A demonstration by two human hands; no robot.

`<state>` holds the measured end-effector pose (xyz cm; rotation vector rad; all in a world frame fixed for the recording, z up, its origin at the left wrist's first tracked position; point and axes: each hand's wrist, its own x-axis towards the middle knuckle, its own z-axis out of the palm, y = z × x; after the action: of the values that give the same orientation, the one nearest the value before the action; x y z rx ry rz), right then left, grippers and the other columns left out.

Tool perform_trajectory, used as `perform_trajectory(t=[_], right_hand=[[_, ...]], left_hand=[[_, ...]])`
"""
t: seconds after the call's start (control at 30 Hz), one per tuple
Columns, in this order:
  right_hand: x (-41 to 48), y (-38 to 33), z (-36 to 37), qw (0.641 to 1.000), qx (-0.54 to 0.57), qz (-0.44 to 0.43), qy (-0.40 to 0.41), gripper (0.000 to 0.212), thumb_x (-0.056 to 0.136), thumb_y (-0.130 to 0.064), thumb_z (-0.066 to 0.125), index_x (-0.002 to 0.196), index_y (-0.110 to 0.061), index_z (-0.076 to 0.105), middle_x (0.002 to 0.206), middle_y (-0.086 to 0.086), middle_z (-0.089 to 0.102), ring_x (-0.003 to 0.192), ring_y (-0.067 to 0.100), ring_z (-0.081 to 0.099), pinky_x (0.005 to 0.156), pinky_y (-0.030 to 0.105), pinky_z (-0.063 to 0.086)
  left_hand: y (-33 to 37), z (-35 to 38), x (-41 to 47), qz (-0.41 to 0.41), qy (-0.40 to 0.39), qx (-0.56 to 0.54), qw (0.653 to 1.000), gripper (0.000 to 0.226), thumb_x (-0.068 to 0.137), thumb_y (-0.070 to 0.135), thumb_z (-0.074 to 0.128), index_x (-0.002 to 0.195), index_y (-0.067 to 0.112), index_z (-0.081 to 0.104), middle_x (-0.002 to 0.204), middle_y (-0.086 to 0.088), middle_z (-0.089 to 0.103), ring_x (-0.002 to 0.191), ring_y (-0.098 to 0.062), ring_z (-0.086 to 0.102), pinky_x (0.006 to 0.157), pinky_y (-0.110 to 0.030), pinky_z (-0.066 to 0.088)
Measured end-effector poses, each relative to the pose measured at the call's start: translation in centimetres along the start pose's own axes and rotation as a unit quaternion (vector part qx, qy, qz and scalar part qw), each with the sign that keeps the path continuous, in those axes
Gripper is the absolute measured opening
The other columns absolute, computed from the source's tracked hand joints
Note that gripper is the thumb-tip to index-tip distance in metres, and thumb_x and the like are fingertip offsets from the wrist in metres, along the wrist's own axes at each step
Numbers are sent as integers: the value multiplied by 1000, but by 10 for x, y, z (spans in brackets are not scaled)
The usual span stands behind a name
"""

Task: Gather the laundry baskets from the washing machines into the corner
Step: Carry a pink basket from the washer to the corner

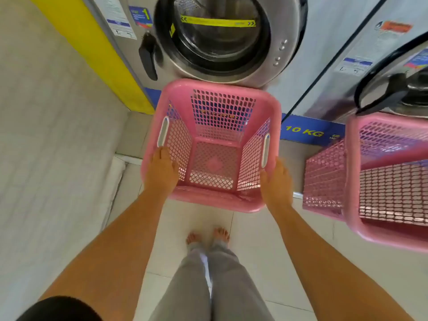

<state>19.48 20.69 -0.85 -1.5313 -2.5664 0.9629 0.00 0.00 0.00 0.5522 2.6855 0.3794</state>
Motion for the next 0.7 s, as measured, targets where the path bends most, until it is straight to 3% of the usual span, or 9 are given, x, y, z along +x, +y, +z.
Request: perform_trajectory(t=[0.13, 0.27, 0.4, 0.53, 0.7], right_hand=[[28, 5, 10, 1000, -6, 20, 2, 64, 94, -23, 53, 149, -7, 24, 154, 14, 31, 135, 38, 36, 110, 50, 31], [50, 9, 24, 999, -23, -9, 21, 68, 94, -25, 50, 153, -16, 16, 160, 10, 18, 138, 37, 32, 112, 50, 30], [63, 9, 38, 997, -61, -19, 45, 64, 96, -30, 44, 153, -30, 14, 161, 8, 12, 132, 40, 40, 98, 52, 43], [66, 9, 48, 996, -56, -5, 68, 61, 96, -34, 43, 148, -47, 14, 161, -1, 8, 128, 38, 46, 81, 53, 52], [69, 11, 51, 994, -87, 1, 70, 56, 98, -40, 41, 147, -49, 15, 160, -1, 13, 114, 42, 56, 72, 52, 53]], left_hand=[[-8, 6, 35, 9, 18, 23, 1000, 56, 95, 20, 48, 145, 1, 30, 150, -20, 34, 135, -39, 34, 110, -50, 33], [-14, 13, 67, 51, 52, 45, 996, 57, 95, 17, 48, 146, -1, 29, 151, -23, 31, 138, -41, 28, 114, -51, 26], [-30, 18, 92, 56, 69, 78, 993, 59, 95, 17, 47, 148, 2, 26, 155, -23, 24, 142, -41, 22, 116, -52, 23], [-47, 22, 113, 58, 59, 61, 995, 57, 98, 25, 45, 151, 30, 25, 159, -19, 14, 142, -41, 21, 112, -54, 28], [-53, 27, 121, 62, 66, 12, 996, 57, 95, 24, 50, 146, 42, 31, 158, -10, 18, 119, -43, 51, 87, -51, 50]])
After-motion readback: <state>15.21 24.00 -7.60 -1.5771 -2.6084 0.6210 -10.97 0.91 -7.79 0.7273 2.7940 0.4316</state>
